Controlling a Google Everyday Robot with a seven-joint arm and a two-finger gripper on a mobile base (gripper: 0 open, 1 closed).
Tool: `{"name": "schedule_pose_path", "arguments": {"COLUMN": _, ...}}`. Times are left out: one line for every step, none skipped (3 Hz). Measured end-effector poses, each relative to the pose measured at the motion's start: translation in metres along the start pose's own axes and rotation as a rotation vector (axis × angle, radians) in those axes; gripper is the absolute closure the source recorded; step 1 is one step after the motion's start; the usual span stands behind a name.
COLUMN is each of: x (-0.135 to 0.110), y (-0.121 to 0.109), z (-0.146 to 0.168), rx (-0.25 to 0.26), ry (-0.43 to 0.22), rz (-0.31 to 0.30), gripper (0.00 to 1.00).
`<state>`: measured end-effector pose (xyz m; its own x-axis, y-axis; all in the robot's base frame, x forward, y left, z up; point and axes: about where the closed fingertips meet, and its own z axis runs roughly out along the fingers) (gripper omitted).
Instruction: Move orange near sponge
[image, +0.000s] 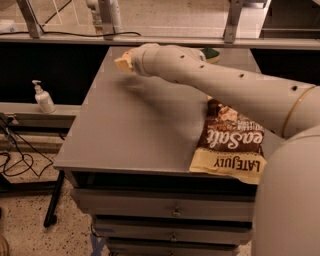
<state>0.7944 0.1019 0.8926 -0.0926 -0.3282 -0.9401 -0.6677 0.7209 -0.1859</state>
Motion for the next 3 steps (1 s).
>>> {"name": "schedule_pose_path", "arguments": {"x": 0.005, "y": -0.021, "z": -0.044, "rx": 0.005, "ry": -0.011, "rz": -0.030, "gripper": 1.00}}
{"name": "schedule_pose_path", "arguments": {"x": 0.019, "y": -0.038, "z": -0.089, "rx": 0.020, "ry": -0.035, "rz": -0.015, "gripper": 1.00}}
{"name": "schedule_pose_path", "arguments": {"x": 0.032, "y": -0.073, "z": -0.129, "rx": 0.084, "ry": -0.037, "rz": 0.001, "gripper": 1.00}}
